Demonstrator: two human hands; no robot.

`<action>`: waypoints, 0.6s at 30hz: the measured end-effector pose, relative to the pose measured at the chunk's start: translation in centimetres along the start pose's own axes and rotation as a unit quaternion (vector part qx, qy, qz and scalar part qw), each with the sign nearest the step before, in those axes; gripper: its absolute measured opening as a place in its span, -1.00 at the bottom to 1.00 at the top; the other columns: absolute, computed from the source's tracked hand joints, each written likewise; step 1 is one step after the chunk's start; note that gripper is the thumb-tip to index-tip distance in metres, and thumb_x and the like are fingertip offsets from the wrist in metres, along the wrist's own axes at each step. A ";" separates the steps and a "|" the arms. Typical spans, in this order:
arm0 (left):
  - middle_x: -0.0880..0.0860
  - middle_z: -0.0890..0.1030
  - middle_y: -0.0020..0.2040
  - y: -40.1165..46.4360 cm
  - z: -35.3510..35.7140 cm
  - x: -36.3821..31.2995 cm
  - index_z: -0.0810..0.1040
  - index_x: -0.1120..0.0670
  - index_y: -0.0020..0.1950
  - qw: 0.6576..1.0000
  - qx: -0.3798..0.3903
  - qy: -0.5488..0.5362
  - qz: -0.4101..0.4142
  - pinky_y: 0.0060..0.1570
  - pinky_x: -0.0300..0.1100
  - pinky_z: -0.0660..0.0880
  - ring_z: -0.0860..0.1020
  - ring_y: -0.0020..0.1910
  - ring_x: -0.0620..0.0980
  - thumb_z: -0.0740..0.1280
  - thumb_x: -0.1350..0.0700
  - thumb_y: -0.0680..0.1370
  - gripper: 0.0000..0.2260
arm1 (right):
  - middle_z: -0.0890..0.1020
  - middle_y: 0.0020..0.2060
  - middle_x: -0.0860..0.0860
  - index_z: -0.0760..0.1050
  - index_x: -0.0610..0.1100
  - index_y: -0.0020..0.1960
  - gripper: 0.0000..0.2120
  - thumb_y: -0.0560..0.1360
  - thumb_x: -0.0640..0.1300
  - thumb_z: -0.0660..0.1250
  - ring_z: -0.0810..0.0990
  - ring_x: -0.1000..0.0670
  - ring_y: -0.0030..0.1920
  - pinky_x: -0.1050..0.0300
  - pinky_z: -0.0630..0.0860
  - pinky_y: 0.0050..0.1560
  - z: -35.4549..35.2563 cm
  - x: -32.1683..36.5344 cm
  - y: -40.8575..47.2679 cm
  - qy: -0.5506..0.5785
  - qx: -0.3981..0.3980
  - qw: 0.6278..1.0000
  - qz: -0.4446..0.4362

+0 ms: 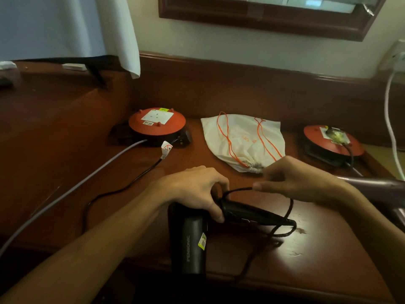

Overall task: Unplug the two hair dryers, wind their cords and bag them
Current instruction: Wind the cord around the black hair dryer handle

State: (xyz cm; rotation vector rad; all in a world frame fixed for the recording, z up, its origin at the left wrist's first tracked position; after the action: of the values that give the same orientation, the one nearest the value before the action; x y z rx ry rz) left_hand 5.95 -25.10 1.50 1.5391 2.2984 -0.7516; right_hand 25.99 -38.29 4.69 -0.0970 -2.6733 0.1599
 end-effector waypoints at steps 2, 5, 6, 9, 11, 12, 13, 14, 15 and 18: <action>-0.14 0.65 0.05 -0.2 -0.2 0.3 0.61 -0.19 0.10 1.000 -0.017 -0.022 0.004 0.16 0.04 0.56 0.59 0.07 -0.14 0.62 -0.16 0.32 -0.60 | 0.61 -0.36 -0.09 0.63 -0.10 -0.21 -0.67 0.47 0.17 0.36 0.49 0.11 -0.41 0.26 0.38 -0.39 -0.3 0.4 -1.2 0.078 -0.027 0.997 -0.007; -0.14 0.69 0.03 -0.5 -0.7 1.1 0.64 -0.14 0.11 0.996 -0.046 -0.082 0.010 0.17 0.02 0.58 0.64 0.02 -0.17 0.64 -0.06 0.35 -0.62 | 0.61 -0.31 -0.06 0.66 0.00 -0.10 -0.78 0.55 0.09 0.31 0.50 0.08 -0.39 0.20 0.38 -0.38 0.2 1.8 -3.1 0.106 -0.012 0.994 -0.035; -0.13 0.70 0.03 -0.6 -0.7 1.3 0.65 -0.13 0.11 0.993 -0.055 -0.107 0.013 0.18 0.05 0.58 0.66 0.01 -0.16 0.64 -0.04 0.35 -0.62 | 0.61 -0.28 -0.03 0.65 0.02 -0.10 -0.79 0.58 0.07 0.29 0.52 0.07 -0.34 0.17 0.40 -0.35 0.5 2.2 -3.7 0.083 -0.014 0.996 -0.042; -0.13 0.71 0.01 -0.4 -0.8 2.0 0.65 -0.14 0.11 0.990 -0.082 -0.112 0.027 0.18 0.07 0.58 0.66 0.03 -0.15 0.64 -0.02 0.34 -0.62 | 0.63 -0.24 0.12 0.64 0.11 -0.03 -0.84 0.59 0.06 0.28 0.59 0.08 -0.23 0.09 0.53 -0.26 0.4 2.6 -4.5 -0.025 -0.041 0.998 -0.037; -0.15 0.70 0.00 -0.2 -1.0 2.5 0.65 -0.16 0.11 0.992 -0.078 -0.093 0.025 0.18 0.05 0.56 0.65 0.03 -0.19 0.64 -0.04 0.34 -0.62 | 0.66 -0.25 0.16 0.66 0.14 -0.01 -0.85 0.56 0.09 0.32 0.60 0.14 -0.20 0.10 0.58 -0.21 -0.2 1.4 -4.2 -0.054 -0.075 0.996 0.000; -0.16 0.70 0.01 -0.3 -1.1 2.8 0.64 -0.17 0.12 0.994 -0.071 -0.083 0.020 0.20 0.05 0.55 0.64 0.04 -0.19 0.64 -0.05 0.34 -0.62 | 0.66 -0.25 0.17 0.67 0.15 -0.03 -0.85 0.54 0.11 0.33 0.60 0.17 -0.18 0.09 0.59 -0.18 -0.4 0.7 -4.0 -0.042 -0.099 0.994 0.014; -0.16 0.69 0.02 -0.3 -1.2 3.1 0.64 -0.18 0.12 0.995 -0.065 -0.076 0.015 0.21 0.04 0.53 0.62 0.06 -0.19 0.63 -0.06 0.34 -0.61 | 0.66 -0.25 0.19 0.67 0.16 -0.08 -0.86 0.51 0.12 0.34 0.60 0.18 -0.16 0.10 0.58 -0.16 -0.3 0.0 -3.9 -0.016 -0.121 0.992 0.020; -0.17 0.69 0.04 -0.2 -1.2 3.4 0.63 -0.19 0.12 0.995 -0.067 -0.075 0.011 0.22 0.06 0.52 0.61 0.09 -0.17 0.62 -0.08 0.34 -0.61 | 0.66 -0.23 0.22 0.66 0.17 -0.11 -0.89 0.50 0.09 0.35 0.61 0.18 -0.15 0.14 0.57 -0.17 0.3 -0.4 -3.9 0.021 -0.142 0.990 0.019; -0.17 0.68 0.04 0.1 -1.2 3.6 0.63 -0.21 0.10 0.994 -0.080 -0.078 0.006 0.21 0.08 0.52 0.60 0.10 -0.16 0.62 -0.11 0.34 -0.62 | 0.67 -0.22 0.25 0.66 0.18 -0.10 -0.91 0.50 0.07 0.36 0.62 0.18 -0.14 0.17 0.55 -0.19 1.2 -0.4 -4.0 0.060 -0.159 0.985 0.014; -0.17 0.66 0.05 1.3 -1.5 3.6 0.62 -0.22 0.06 0.988 -0.131 -0.078 -0.016 0.19 0.14 0.51 0.58 0.10 -0.14 0.59 -0.19 0.31 -0.63 | 0.72 -0.15 0.24 0.71 0.09 0.07 -0.82 0.51 0.00 0.40 0.67 0.20 -0.10 0.23 0.58 -0.14 4.9 1.3 -4.3 0.144 -0.193 0.970 -0.019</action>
State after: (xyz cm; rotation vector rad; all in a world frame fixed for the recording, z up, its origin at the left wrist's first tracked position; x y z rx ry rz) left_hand 5.77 -21.08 0.56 1.2841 2.2084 -0.5314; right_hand 22.45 -42.92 1.43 -0.1756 -2.3795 -0.3618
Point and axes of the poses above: each hand's wrist, its own y-axis towards the middle knuckle, its own z-axis out of the palm, x = y × z, the point moved 1 cm from there along y, towards the middle knuckle
